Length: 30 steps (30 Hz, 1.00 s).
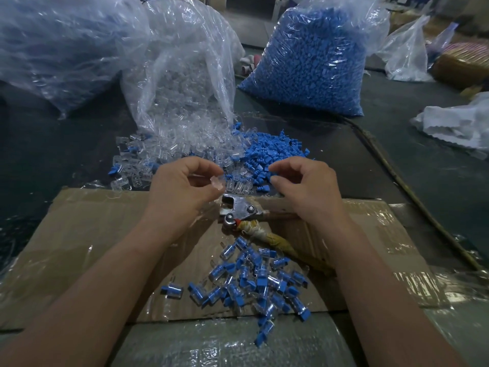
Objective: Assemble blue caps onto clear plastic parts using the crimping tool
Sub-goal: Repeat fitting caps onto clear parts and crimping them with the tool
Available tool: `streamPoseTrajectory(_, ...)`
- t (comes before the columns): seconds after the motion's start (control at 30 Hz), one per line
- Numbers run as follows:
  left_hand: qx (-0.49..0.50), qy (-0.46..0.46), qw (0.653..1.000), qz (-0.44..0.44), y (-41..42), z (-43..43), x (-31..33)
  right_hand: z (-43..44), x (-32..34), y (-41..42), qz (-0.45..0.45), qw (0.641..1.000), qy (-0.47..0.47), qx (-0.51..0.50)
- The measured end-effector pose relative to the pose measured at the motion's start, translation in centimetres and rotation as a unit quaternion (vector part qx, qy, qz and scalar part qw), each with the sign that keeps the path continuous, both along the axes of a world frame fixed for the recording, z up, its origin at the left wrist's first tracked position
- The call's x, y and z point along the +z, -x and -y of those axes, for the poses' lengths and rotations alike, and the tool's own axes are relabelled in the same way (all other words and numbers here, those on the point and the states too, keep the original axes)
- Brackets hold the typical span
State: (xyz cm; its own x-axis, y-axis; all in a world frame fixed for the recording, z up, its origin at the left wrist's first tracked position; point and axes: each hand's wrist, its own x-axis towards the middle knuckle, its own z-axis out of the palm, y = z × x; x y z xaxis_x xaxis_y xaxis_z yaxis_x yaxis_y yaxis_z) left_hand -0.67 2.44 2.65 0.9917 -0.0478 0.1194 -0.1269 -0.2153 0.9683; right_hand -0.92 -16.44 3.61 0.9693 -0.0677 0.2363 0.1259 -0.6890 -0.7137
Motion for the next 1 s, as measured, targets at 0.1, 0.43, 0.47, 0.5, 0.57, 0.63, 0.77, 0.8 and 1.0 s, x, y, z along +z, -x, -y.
streamPoseTrajectory(0.1, -0.007, -0.011, 1.0, 0.013, 0.3, 0.2, 0.1, -1.0, 0.6, 0.9, 0.016, 0.996, -0.076, 0.04)
streamPoseTrajectory(0.43, -0.028, -0.012, 0.998, 0.057, 0.7, 0.5, 0.3, -3.3, 1.0, 2.2, 0.026, 0.987, -0.121, 0.105)
streamPoseTrajectory(0.47, -0.033, -0.017, 0.997, 0.064, 0.8, 0.6, 0.3, -3.4, 1.0, 2.2, 0.027, 0.988, -0.111, 0.106)
streamPoseTrajectory(0.5, -0.039, -0.022, 0.997, 0.069, 0.8, 0.6, 0.3, -3.5, 0.9, 2.3, 0.029, 0.989, -0.101, 0.105)
streamPoseTrajectory(0.57, -0.051, -0.034, 0.995, 0.076, 0.9, 0.7, 0.4, -3.6, 0.8, 2.3, 0.03, 0.99, -0.087, 0.105)
streamPoseTrajectory(0.63, -0.055, -0.04, 0.995, 0.078, 1.0, 0.8, 0.4, -3.5, 0.8, 2.3, 0.024, 0.99, -0.083, 0.11)
streamPoseTrajectory(0.77, -0.055, -0.022, 0.996, 0.068, 1.1, 0.7, 0.4, -3.4, 0.9, 2.3, 0.008, 0.986, -0.104, 0.13)
streamPoseTrajectory(0.8, -0.059, -0.016, 0.996, 0.065, 1.0, 0.7, 0.4, -3.4, 1.0, 2.3, 0.005, 0.985, -0.112, 0.133)
streamPoseTrajectory(1.0, -0.069, 0.008, 0.996, 0.063, 0.9, 0.6, 0.3, -3.3, 1.0, 2.2, -0.003, 0.981, -0.142, 0.132)
